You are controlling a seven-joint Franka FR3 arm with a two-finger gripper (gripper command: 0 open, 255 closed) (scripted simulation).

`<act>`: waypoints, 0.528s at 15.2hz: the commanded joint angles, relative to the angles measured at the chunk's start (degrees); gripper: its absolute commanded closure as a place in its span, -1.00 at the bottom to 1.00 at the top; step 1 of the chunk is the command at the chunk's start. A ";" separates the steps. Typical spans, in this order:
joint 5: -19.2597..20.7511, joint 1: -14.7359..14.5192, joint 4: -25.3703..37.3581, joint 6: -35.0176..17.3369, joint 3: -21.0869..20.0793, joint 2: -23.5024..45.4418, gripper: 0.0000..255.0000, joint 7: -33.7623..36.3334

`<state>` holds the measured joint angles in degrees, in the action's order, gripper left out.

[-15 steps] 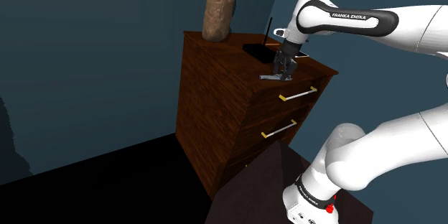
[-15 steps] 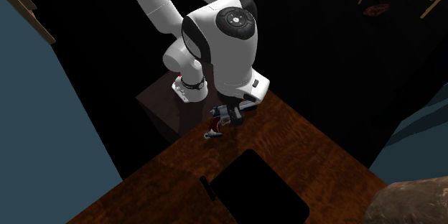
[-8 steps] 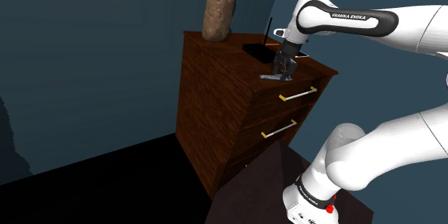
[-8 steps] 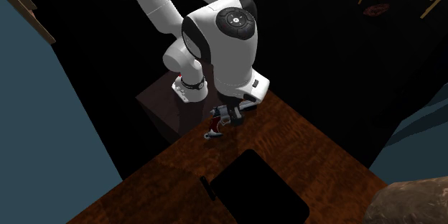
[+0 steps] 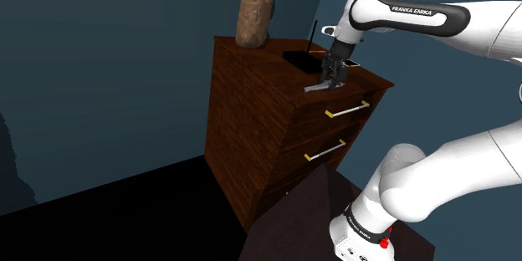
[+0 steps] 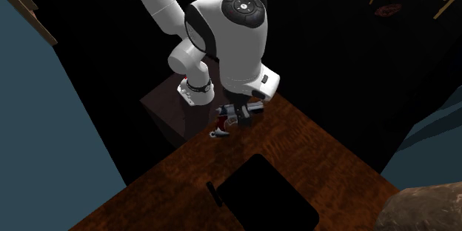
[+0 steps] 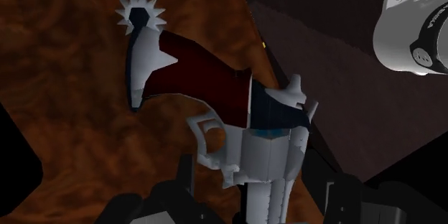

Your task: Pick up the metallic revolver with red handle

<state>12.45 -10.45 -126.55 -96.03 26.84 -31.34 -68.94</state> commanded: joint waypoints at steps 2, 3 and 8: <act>-0.36 -0.21 2.48 2.31 -0.45 0.22 1.00 0.01; -0.46 -0.27 3.32 3.05 -0.55 0.32 1.00 -0.03; -0.99 -0.58 7.69 6.73 -1.00 1.04 1.00 -0.25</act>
<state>11.55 -10.99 -119.59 -89.94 25.93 -30.40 -69.16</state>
